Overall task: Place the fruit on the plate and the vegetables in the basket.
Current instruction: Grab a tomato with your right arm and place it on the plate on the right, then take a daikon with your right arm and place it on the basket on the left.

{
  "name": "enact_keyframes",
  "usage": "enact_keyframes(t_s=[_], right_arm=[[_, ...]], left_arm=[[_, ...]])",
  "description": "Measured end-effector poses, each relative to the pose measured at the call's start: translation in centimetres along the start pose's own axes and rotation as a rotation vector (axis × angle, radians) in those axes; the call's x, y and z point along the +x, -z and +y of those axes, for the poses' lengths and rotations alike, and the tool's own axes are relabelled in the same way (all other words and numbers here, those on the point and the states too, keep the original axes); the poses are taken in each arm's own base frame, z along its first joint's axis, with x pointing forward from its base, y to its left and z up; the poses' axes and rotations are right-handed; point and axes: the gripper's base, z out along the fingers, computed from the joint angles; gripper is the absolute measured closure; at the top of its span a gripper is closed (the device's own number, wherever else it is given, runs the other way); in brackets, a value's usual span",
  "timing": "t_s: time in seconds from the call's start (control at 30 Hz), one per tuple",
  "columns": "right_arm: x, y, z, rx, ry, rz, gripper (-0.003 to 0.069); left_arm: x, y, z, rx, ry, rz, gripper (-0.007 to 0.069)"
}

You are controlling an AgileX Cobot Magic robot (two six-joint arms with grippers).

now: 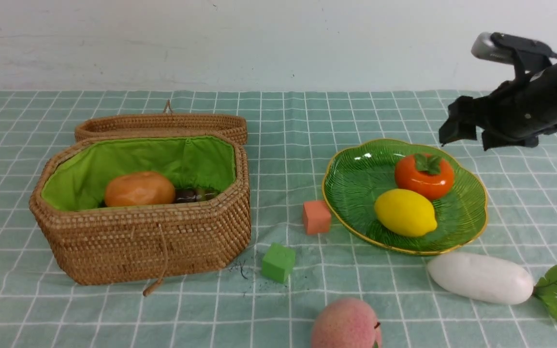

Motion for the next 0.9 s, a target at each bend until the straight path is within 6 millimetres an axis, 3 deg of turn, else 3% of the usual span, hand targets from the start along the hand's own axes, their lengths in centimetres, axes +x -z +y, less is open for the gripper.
enact_keyframes(t_s=[0.13,0.27,0.43,0.57,0.8,0.9], right_arm=[[-0.2,3.8,0.6,0.035,0.089,-0.001,0.0064],[0.8,5.8,0.9,0.047,0.187,0.107,0.0066],[2.4,6.4,0.9,0.004,0.375,0.287,0.0066],[3.4,6.7,0.9,-0.077,0.645,0.404,0.0066],[3.6,6.7,1.3,-0.136,0.727,0.397,0.0060],[5.0,5.7,1.5,-0.158,0.779,0.451,0.0051]], left_arm=[[0.0,0.0,0.0,0.000,0.000,0.000,0.0449],[0.0,0.0,0.0,0.000,0.000,0.000,0.0447],[0.0,0.0,0.0,0.000,-0.001,0.000,0.0440],[0.0,0.0,0.0,0.000,-0.001,0.000,0.0437],[0.0,0.0,0.0,0.000,-0.001,0.000,0.0428],[0.0,0.0,0.0,0.000,0.000,0.000,0.0424]])
